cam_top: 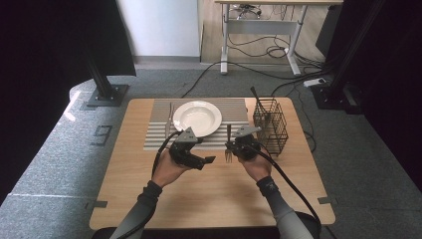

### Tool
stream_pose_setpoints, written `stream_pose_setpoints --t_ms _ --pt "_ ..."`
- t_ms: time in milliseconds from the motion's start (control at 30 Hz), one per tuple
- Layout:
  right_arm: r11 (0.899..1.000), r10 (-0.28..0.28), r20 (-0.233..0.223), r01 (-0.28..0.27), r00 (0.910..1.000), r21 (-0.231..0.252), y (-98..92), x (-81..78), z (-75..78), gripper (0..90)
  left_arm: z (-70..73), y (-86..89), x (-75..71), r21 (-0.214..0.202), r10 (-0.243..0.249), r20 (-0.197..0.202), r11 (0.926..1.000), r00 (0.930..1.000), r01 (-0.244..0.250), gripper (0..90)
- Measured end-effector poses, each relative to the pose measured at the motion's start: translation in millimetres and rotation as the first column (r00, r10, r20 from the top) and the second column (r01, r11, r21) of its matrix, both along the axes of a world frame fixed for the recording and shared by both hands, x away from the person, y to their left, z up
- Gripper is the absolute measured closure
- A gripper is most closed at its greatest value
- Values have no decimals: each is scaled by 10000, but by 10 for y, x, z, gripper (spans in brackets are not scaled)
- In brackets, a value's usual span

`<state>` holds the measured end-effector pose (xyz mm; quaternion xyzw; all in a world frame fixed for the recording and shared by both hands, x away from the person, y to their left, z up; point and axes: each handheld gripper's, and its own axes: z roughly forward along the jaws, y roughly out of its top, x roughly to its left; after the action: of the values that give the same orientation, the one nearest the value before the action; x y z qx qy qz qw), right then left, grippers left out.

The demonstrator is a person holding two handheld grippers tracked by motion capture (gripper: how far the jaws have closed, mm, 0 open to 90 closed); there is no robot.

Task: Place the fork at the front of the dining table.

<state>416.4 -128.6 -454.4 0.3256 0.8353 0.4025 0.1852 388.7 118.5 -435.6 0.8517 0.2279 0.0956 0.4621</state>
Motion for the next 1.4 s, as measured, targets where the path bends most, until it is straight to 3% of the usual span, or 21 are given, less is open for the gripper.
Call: stream_pose_setpoints --t_ms 200,300,767,900,1000,1167,1300,1400 --pt "9997 -218 -141 220 9997 136 -62 88 25 839 -281 150 -135 223 399 -88 9990 9992 -397 49" --pt "9993 -362 -188 364 9992 71 -79 138 33 839 -400 205 -223 539 546 39 9970 9985 -547 6" --pt "9947 -1021 -335 1016 9942 -175 -62 439 87 841 -886 413 -542 1142 1031 -32 9882 9947 -1021 0" --pt "9934 -1138 -325 1134 9930 -149 -44 537 103 842 -964 436 -579 1418 1275 15 9818 9918 -1265 0" --pt "9920 -1250 -329 1243 9916 -240 -21 587 107 842 -1029 468 -584 1552 1525 -270 9769 9879 -1466 0" --pt "9897 -1404 -368 1393 9894 -317 7 683 91 842 -1074 477 -583 1811 1834 -358 9679 9824 -1741 0" --pt "9858 -1645 -415 1629 9855 -411 14 769 67 843 -1122 476 -555 2176 2287 -521 9526 9721 -2124 0" --pt "9832 -1768 -448 1744 9832 -539 21 834 43 843 -1124 481 -542 2279 2505 -568 9457 9664 -2317 0"
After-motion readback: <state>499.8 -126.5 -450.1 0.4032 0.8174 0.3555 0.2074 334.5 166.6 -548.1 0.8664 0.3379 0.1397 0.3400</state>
